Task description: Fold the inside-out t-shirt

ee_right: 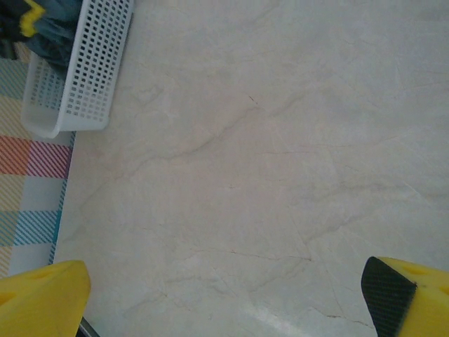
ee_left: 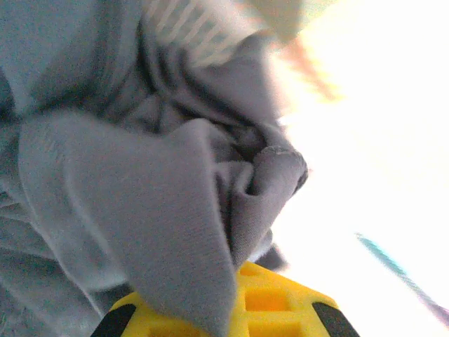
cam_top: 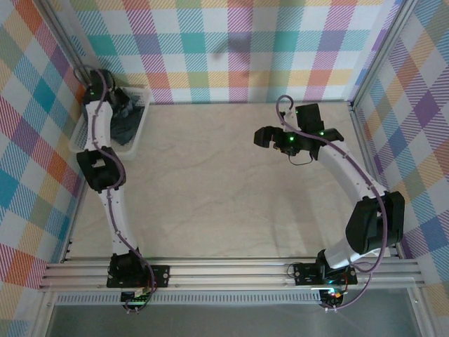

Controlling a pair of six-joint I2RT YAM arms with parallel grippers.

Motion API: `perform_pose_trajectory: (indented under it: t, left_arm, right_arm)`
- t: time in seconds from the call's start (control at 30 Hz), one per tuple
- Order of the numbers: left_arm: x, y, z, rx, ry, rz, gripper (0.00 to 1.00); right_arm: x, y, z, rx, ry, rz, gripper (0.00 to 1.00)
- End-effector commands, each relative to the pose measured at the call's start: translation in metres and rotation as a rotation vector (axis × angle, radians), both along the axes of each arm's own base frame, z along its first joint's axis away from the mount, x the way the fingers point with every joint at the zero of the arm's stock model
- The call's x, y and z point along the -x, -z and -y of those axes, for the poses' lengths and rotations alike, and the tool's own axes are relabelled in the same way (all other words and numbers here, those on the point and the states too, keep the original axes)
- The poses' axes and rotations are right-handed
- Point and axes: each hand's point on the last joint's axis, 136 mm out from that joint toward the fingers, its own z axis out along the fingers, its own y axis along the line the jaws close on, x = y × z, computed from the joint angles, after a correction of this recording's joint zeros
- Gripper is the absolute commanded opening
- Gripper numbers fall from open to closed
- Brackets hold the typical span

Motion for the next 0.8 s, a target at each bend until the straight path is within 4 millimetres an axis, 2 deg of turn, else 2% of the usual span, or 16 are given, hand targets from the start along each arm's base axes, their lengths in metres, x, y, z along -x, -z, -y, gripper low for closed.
perform_pose_trajectory:
  t: [0.0, 0.13, 0.2, 0.27, 0.4, 0.53, 0.6, 0.67, 0.7, 0.73, 0.77]
  left_arm:
    - [0.055, -0.200, 0.049, 0.008, 0.098, 0.357, 0.00]
    - [0.123, -0.312, 0.137, 0.036, 0.298, 0.587, 0.00]
    - [0.157, -0.344, 0.173, 0.041, 0.380, 0.654, 0.00]
    - [0.176, -0.347, 0.198, 0.072, 0.437, 0.645, 0.00]
    - [0.185, -0.312, 0.252, 0.097, 0.559, 0.577, 0.00]
    - [0.169, -0.237, 0.278, 0.094, 0.601, 0.400, 0.00]
    - [0.162, -0.193, 0.281, 0.089, 0.588, 0.309, 0.00]
    - [0.162, -0.157, 0.275, 0.070, 0.552, 0.256, 0.00]
    - [0.165, -0.146, 0.266, 0.035, 0.520, 0.240, 0.06]
    - [0.170, -0.129, 0.248, -0.037, 0.453, 0.193, 0.17]
    - [0.176, -0.116, 0.230, -0.103, 0.390, 0.147, 0.21]
  right_arm:
    - [0.009, -0.040, 0.001, -0.048, 0.017, 0.104, 1.00]
    - [0.017, -0.051, 0.008, -0.070, 0.070, 0.144, 1.00]
    - [0.020, -0.054, 0.012, -0.077, 0.096, 0.160, 1.00]
    - [0.022, -0.052, 0.017, -0.075, 0.130, 0.162, 1.00]
    - [0.022, -0.043, 0.020, -0.074, 0.163, 0.129, 1.00]
    - [0.022, -0.031, 0.018, -0.064, 0.149, 0.090, 1.00]
    - [0.024, -0.021, 0.018, -0.040, 0.136, 0.063, 1.00]
    - [0.026, -0.009, 0.018, -0.018, 0.122, 0.028, 1.00]
    - [0.029, -0.002, 0.017, -0.012, 0.107, 0.006, 1.00]
    - [0.032, 0.006, 0.015, -0.009, 0.091, -0.018, 1.00]
    - [0.035, 0.012, 0.014, -0.009, 0.078, -0.039, 1.00]
